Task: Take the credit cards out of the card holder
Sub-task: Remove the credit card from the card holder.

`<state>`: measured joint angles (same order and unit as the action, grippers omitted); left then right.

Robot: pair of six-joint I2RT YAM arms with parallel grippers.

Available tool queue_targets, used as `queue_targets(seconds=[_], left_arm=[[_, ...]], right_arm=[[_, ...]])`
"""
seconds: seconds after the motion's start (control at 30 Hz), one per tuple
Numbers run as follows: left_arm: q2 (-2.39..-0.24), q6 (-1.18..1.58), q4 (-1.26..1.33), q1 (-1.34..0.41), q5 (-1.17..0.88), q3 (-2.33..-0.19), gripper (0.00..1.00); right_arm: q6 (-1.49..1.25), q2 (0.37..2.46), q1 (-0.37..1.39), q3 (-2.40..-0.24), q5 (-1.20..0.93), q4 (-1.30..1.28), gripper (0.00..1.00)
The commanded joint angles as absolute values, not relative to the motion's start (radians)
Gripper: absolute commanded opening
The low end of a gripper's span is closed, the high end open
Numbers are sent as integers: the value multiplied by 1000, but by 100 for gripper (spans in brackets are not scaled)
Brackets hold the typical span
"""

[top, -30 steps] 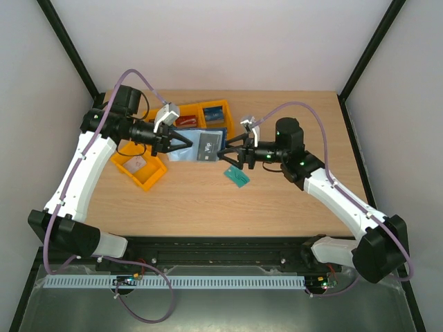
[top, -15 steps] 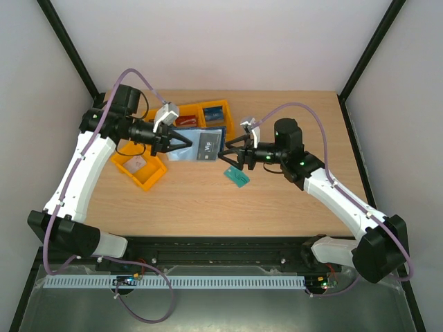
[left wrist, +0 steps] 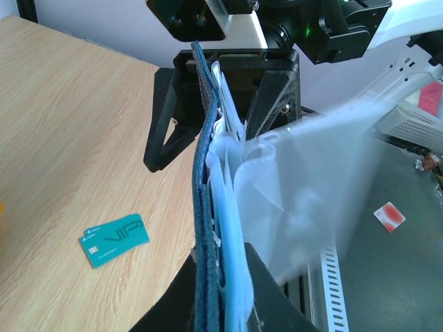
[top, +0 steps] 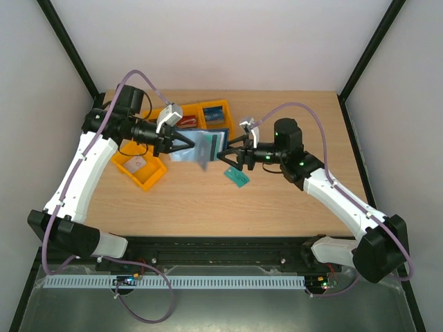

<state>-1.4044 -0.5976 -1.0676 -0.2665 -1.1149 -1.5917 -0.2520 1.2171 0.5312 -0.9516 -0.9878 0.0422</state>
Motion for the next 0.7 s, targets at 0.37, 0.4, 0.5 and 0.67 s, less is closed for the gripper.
queue_targets(seconds=[0.37, 0.4, 0.5, 0.67], left_arm=[[-1410, -526, -990, -297, -1100, -1552, 2], [-1410, -526, -989, -299, -1101, -1550, 2], [-1414, -521, -982, -305, -1100, -1547, 2], [-1414, -508, -968, -308, -1105, -1538, 2]], right_arm=[[-369, 1220, 584, -971, -950, 214, 74], [-387, 1225, 584, -968, -937, 230, 74], [-436, 1252, 596, -967, -928, 275, 71], [-480, 1287, 621, -966, -943, 328, 43]])
